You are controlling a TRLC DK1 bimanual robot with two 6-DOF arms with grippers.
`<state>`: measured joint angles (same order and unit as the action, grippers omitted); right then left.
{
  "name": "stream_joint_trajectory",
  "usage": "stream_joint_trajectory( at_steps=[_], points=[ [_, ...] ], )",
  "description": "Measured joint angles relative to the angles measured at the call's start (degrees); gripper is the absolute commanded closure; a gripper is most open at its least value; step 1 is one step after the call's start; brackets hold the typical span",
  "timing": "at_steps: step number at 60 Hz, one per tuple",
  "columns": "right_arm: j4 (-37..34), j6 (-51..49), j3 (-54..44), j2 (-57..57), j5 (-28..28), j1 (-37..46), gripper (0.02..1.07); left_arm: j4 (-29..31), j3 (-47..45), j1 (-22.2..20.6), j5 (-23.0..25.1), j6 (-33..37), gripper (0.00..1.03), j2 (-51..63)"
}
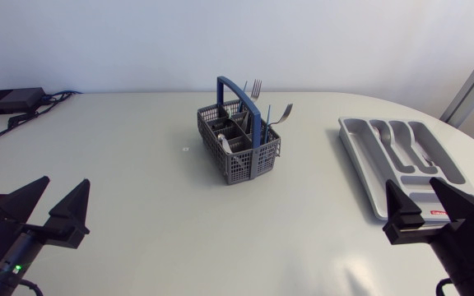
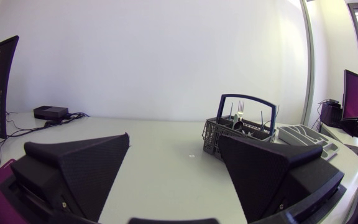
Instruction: Sort the cutlery from the basket into the organizer compartments.
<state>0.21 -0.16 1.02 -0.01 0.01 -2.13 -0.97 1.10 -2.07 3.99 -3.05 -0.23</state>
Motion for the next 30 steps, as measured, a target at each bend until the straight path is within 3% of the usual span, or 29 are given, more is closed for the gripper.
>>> stream_joint_trajectory(
  at_steps=[30],
  points=[
    [0.00,0.00,0.00,0.00,0.22,-0.09,0.06,-0.04,0.00,0.15,-1.57,-0.39,0.04,0.00]
  ],
)
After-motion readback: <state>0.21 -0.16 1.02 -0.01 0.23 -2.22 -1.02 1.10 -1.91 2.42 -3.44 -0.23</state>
